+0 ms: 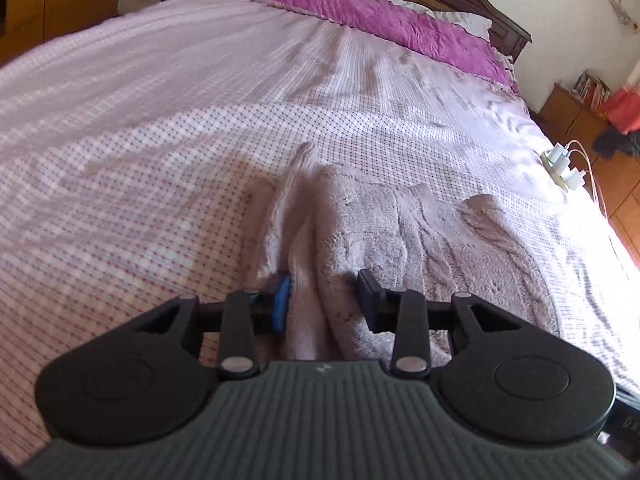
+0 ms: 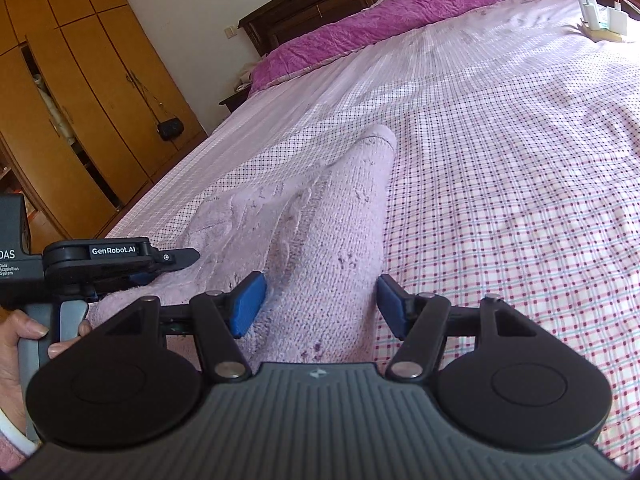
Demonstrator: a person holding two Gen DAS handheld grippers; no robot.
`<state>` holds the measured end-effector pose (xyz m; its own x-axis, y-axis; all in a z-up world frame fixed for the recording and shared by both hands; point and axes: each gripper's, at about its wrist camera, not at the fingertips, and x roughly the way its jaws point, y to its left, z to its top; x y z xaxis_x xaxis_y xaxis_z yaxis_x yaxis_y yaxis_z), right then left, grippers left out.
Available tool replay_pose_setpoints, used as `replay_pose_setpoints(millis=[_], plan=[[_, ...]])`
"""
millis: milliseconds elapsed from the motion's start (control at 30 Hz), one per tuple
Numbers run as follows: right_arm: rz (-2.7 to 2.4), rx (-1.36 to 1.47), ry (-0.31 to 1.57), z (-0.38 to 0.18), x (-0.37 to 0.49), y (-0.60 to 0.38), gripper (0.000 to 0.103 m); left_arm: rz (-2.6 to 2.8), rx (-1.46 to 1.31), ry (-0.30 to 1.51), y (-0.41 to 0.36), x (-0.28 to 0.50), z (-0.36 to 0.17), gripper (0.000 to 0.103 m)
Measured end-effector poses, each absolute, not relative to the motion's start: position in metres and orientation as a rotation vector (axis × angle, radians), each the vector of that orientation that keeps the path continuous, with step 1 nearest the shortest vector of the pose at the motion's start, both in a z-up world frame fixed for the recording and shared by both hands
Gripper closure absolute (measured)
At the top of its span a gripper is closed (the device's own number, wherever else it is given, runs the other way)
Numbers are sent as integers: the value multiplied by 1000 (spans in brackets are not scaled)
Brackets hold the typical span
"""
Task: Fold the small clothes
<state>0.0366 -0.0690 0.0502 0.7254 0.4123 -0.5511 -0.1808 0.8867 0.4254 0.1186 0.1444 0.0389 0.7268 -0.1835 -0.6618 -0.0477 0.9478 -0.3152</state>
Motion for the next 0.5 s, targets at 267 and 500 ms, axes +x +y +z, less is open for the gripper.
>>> replay_pose_setpoints(millis=[267, 500], plan=[[337, 365, 681, 47, 37, -67, 34, -142, -265, 723, 130, 116, 37, 81], [376, 311, 675, 67, 35, -47, 34, -88, -255, 639, 160, 112, 70, 88]])
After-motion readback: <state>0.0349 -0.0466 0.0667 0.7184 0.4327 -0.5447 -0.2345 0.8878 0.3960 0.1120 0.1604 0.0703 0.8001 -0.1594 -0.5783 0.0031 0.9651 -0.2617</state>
